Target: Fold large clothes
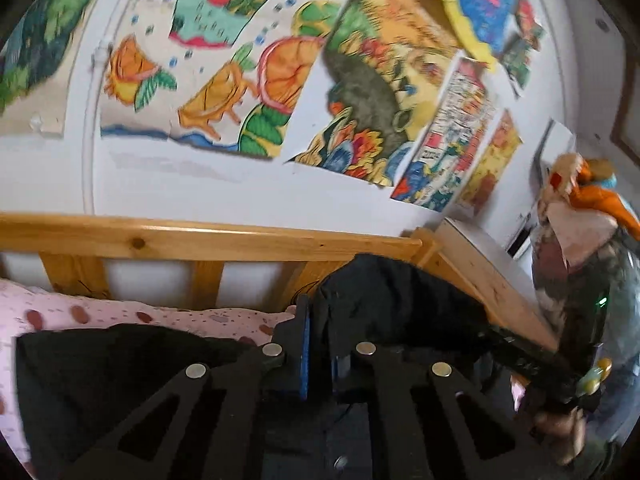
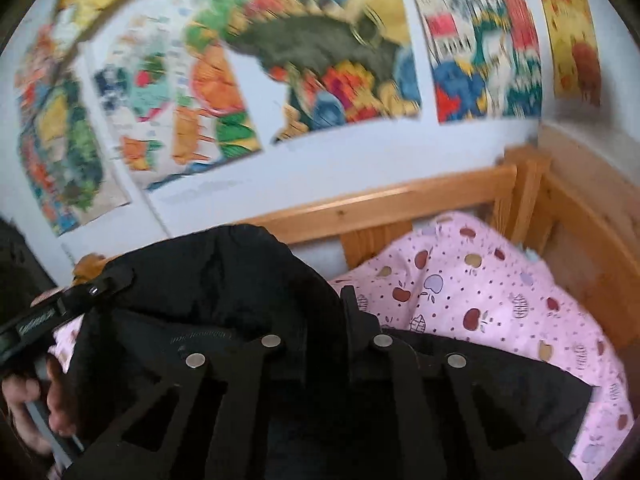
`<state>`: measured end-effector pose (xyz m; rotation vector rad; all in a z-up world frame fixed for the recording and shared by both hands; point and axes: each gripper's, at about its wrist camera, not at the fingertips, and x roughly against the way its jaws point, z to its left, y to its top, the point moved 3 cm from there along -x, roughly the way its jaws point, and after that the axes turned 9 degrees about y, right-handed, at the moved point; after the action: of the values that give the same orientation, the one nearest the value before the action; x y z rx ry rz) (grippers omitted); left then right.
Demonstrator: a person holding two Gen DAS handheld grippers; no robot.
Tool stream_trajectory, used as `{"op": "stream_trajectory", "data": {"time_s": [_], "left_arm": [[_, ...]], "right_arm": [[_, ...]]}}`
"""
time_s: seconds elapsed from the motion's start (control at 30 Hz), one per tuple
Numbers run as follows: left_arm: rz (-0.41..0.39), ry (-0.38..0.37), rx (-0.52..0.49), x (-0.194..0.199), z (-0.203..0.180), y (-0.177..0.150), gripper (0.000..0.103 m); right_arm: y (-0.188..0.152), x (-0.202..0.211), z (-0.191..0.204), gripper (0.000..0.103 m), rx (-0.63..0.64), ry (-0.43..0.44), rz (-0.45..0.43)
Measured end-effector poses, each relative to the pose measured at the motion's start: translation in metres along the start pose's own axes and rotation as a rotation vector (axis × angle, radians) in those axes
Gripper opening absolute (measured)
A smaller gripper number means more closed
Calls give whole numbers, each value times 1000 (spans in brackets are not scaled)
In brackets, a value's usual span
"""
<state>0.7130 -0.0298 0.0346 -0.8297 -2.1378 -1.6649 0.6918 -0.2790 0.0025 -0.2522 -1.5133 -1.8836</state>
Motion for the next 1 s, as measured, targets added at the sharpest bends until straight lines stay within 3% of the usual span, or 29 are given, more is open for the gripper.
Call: {"op": "stream_trajectory", "data": {"time_s": [0.2, 0.37, 0.53, 0.7, 0.87, 1.0], "left_arm": [[-17, 4, -97, 61, 12, -29, 6], [20, 14, -172, 87, 19, -71, 5], [115, 28, -204, 78, 25, -107, 5], [207, 117, -291, 50, 22, -137, 5], [189, 222, -432, 32, 9, -160, 5], [159, 188, -416, 39, 12, -160, 7]], "right_arm": [[-34, 66, 14, 7, 70, 36, -27], [-80, 91, 25, 7, 149, 61, 10], [-110, 85, 17, 7, 183, 32, 56], [-139, 58, 5, 7, 189, -10, 134], [-156, 37, 3, 7, 206, -60, 153], [-160, 41, 4, 7, 221, -75, 134]]}}
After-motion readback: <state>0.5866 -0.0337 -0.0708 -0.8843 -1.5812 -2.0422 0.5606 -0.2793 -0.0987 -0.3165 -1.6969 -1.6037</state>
